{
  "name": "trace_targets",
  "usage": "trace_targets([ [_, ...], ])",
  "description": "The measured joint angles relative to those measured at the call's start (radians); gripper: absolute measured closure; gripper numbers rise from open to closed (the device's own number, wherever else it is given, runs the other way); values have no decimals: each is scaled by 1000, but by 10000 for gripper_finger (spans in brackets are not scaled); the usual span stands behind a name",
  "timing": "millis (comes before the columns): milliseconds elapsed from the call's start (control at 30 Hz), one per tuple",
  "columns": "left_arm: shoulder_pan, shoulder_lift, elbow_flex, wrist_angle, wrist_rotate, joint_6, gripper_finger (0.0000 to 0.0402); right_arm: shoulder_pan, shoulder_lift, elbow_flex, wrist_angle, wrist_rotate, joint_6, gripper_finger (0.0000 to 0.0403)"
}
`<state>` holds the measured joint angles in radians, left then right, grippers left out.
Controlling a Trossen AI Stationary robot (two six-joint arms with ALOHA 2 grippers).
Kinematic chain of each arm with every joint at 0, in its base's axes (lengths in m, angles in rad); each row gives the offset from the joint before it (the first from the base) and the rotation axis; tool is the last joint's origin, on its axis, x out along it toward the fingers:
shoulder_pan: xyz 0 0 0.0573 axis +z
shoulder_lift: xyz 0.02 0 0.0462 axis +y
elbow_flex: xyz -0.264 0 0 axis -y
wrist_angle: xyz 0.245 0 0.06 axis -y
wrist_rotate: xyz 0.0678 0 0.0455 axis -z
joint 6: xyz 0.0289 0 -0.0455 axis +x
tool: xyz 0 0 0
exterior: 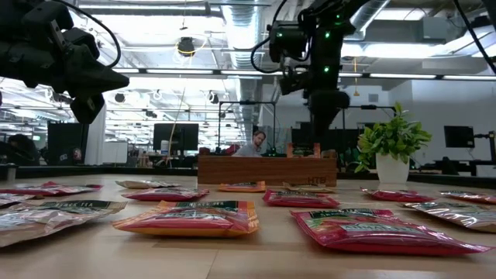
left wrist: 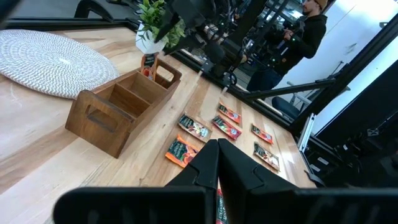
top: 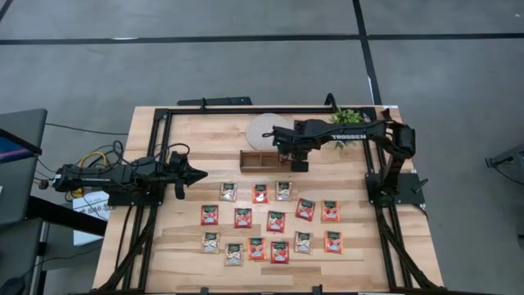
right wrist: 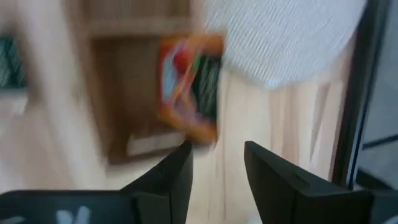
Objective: Pick & Place Tea
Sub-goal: Put the orange tea bag into the right compartment of the wooden organizer
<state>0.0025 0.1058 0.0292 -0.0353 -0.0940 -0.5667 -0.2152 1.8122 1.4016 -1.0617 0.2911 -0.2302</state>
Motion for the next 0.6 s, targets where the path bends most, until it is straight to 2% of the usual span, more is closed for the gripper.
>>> trace_targets([
  [133, 0, 0, 0, 0, 0, 0, 401, 41, -5, 47, -179, -21, 18, 269],
  [200, 0, 0, 0, 0, 0, 0, 401, 64, -31, 47, -250, -84, 20, 273],
  [267, 0, 0, 0, 0, 0, 0, 401, 83, -65, 43, -291, -198, 21, 276],
  [400, 0, 0, 0, 0, 0, 0, 401, 116, -158, -32, -285, -368, 40, 280],
  [600, 0, 0, 0, 0, 0, 1, 401, 166, -314, -223, -194, -375, 200, 280],
])
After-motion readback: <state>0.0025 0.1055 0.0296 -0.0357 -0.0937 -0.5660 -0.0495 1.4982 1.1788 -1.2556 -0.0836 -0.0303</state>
